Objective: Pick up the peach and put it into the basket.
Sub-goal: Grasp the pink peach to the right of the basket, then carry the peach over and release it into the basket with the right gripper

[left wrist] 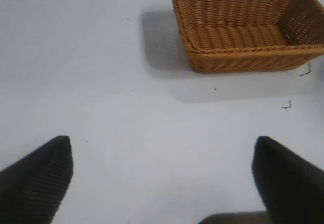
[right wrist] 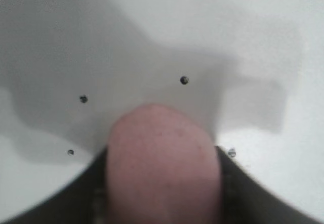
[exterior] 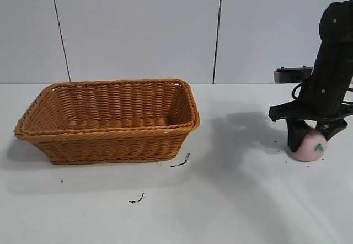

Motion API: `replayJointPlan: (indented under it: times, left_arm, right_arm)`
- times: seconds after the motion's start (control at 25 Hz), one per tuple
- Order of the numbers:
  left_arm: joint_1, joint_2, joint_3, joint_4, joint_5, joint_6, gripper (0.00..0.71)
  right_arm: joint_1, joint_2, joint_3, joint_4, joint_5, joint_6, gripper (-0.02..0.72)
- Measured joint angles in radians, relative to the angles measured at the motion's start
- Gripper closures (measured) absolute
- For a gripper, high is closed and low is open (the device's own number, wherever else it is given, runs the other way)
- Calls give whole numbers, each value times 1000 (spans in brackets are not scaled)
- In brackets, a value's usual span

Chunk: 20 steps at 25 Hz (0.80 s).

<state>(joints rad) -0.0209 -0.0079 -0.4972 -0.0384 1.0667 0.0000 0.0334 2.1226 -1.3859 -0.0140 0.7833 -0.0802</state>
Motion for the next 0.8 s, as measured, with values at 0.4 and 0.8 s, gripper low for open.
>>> replayJointPlan:
  times: [0.4, 0.8]
  left_arm:
    - [0, 0, 0, 0, 0, 0, 17]
    - [0, 0, 0, 0, 0, 0, 17]
  right_arm:
    - [0, -146, -293, 26, 318, 0, 712]
    - [187, -146, -574, 40, 417, 0, 712]
